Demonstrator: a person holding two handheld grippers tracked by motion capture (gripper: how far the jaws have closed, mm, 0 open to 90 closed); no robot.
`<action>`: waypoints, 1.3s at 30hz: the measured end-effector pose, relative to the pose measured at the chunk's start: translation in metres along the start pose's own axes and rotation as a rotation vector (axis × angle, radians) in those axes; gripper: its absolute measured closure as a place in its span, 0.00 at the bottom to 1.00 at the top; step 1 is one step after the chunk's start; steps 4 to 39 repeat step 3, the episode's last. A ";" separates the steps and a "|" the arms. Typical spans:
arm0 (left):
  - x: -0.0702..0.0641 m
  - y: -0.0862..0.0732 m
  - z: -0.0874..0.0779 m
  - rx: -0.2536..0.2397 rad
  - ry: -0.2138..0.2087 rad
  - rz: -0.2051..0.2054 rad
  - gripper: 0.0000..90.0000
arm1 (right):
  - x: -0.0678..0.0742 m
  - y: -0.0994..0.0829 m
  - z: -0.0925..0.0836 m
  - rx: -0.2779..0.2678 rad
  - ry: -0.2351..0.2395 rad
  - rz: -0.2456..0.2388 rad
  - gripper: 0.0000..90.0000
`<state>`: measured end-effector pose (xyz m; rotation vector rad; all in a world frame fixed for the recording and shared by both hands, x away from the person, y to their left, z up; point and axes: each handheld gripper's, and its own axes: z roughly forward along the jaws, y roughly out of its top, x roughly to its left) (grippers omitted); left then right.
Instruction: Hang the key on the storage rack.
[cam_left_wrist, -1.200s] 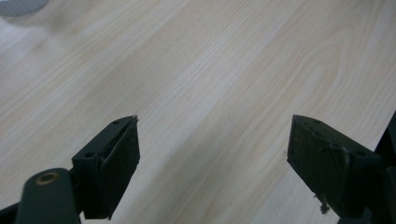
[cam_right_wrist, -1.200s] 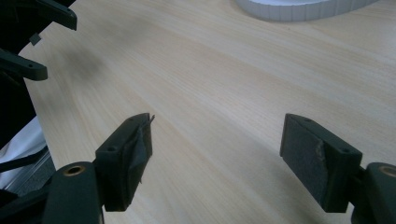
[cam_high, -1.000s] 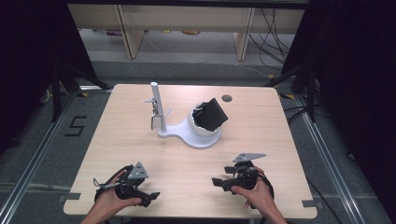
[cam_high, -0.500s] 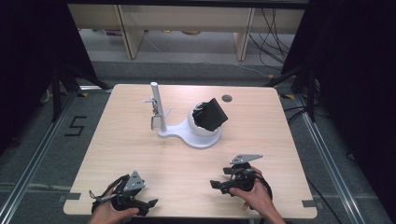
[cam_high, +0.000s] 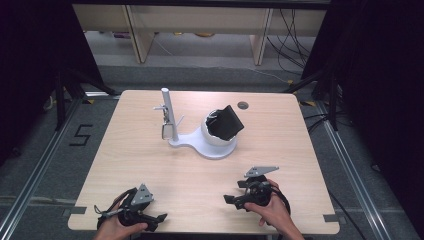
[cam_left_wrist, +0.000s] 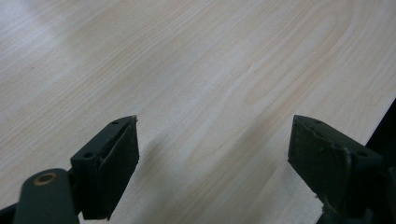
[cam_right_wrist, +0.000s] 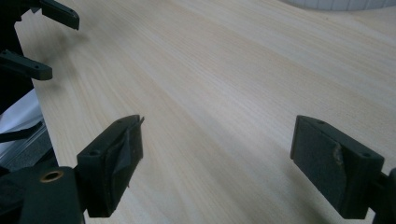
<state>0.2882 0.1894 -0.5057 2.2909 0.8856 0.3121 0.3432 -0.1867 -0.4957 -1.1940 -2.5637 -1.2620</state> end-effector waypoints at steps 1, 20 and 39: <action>0.000 0.000 0.000 -0.003 -0.001 -0.012 0.18 | 0.000 0.000 0.000 0.000 0.000 0.001 0.20; 0.001 0.000 0.000 0.000 0.000 -0.004 0.18 | 0.001 0.000 -0.001 0.003 -0.005 0.015 0.20; 0.001 0.000 0.000 0.000 0.000 -0.004 0.18 | 0.001 0.000 -0.001 0.003 -0.005 0.015 0.20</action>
